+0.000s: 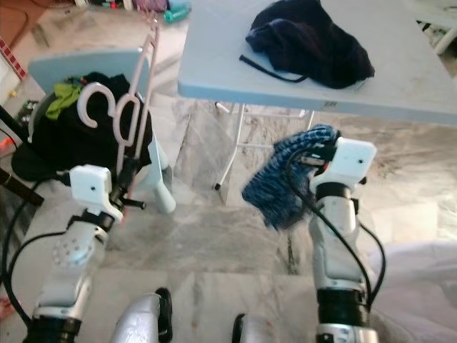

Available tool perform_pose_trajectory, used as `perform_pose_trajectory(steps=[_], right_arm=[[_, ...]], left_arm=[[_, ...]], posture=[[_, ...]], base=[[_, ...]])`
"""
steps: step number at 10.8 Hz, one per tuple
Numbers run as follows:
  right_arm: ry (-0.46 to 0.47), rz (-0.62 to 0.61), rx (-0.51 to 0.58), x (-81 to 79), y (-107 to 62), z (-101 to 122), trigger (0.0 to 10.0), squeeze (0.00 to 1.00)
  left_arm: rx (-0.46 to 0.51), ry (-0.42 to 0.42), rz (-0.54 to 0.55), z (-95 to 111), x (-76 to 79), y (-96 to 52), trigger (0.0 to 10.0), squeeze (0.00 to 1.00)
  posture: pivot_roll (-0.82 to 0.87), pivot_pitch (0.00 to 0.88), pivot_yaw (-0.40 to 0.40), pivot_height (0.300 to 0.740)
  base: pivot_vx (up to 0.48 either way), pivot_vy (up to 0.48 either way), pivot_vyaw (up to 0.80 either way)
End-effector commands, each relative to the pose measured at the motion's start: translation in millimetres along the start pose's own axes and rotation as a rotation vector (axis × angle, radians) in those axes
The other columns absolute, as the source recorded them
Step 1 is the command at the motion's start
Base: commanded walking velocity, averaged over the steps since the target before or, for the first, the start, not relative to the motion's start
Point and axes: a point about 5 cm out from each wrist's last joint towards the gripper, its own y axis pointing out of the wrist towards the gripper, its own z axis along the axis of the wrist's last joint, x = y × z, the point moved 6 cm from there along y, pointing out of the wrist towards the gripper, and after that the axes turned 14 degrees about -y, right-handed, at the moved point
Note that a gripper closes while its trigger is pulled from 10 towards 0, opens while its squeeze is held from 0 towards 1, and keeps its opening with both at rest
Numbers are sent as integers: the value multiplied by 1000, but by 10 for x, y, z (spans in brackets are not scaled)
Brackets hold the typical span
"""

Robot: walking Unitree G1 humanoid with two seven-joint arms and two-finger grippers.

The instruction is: Hang hanger

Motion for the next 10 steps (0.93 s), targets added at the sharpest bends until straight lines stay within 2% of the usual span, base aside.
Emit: perform_pose_trajectory(steps=[1, 4, 6, 8, 10], right_arm=[[8, -60, -16, 100, -67, -64, 0, 0], [3, -147, -56, 240, -263, -219, 0, 0], [-13, -148, -83, 257, -309, -310, 0, 0], [-37, -97, -49, 157, -203, -221, 0, 0], [-31, -79, -35, 122, -100, -171, 0, 0]], left_arm=[[-37, -5, -22, -64, 18, 16, 10000, 0], [-95, 32, -68, -151, 92, 126, 10000, 0], [-49, 36, -84, -41, 115, 207, 10000, 0], [-14, 14, -55, 29, 54, 164, 10000, 0], [-11, 11, -36, 6, 23, 108, 10000, 0]], posture=[[-13, 133, 26, 740], [-58, 135, 81, 740], [-55, 136, 62, 740], [-35, 143, 31, 740], [-22, 145, 11, 740]], base=[[368, 0, 0], [0, 0, 0], [0, 0, 0], [0, 0, 0], [315, 0, 0]])
